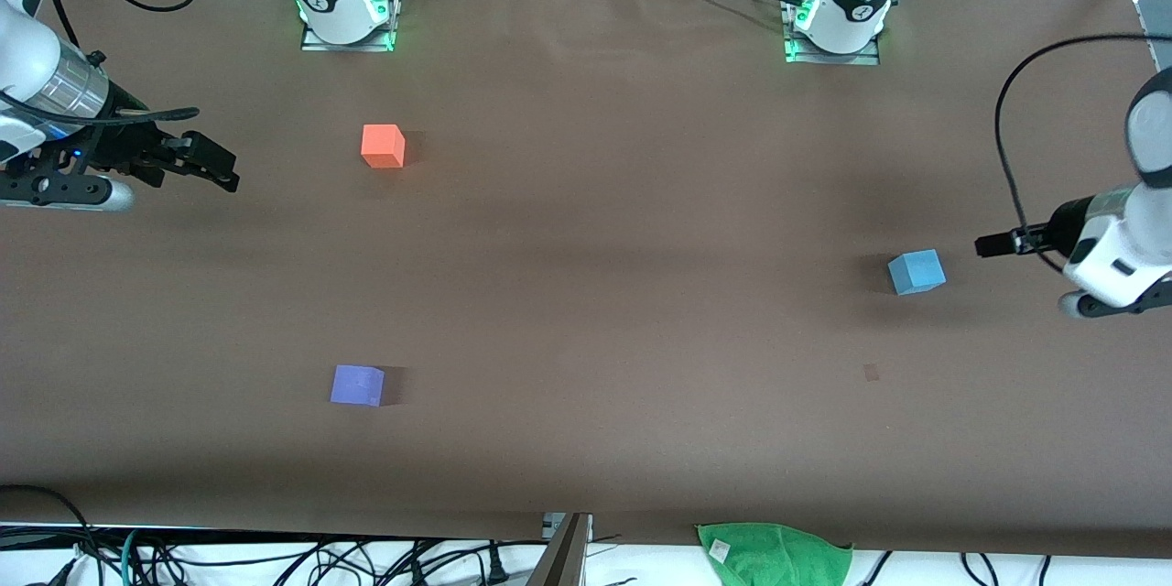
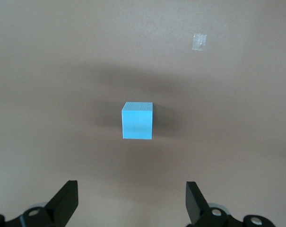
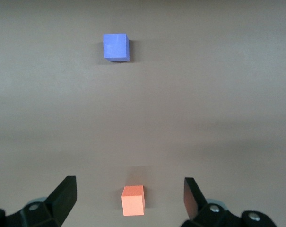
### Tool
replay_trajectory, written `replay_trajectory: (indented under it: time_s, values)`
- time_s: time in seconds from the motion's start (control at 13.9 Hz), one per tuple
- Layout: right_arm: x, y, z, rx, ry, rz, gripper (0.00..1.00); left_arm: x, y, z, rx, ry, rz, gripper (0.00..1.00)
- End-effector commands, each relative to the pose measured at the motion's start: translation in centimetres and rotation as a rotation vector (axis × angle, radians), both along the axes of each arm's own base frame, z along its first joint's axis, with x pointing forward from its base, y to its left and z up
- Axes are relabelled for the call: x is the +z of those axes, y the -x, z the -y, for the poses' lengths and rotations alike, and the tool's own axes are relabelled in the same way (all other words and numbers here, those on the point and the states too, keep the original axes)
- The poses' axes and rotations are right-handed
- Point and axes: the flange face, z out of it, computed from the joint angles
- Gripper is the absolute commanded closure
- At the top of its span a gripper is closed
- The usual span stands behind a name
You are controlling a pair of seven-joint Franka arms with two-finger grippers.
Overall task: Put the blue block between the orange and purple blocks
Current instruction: 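Reach the left gripper down toward the light-blue cube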
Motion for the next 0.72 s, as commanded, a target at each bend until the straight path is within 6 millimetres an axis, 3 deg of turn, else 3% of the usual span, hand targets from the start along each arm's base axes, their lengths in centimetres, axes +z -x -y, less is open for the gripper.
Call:
replay_trajectory:
  time_s: [0.0,0.43,0.65]
  values:
    - [0.3,0.5,0.2,0.012,-0.018,-0.003,0.00,-4.5,-1.4,-0.3,-0.001,-0.022,-0.008,0.00]
    - [0.3,0.4,0.2,0.012,-0.018,-0.001,0.00,-13.2,0.5,-0.4,-0.003,-0.021,0.033,0.00]
    - [0.2,0.4,0.3,0.010,-0.018,-0.003,0.00,-15.7,2.0,-0.3,-0.001,-0.017,0.032,0.00]
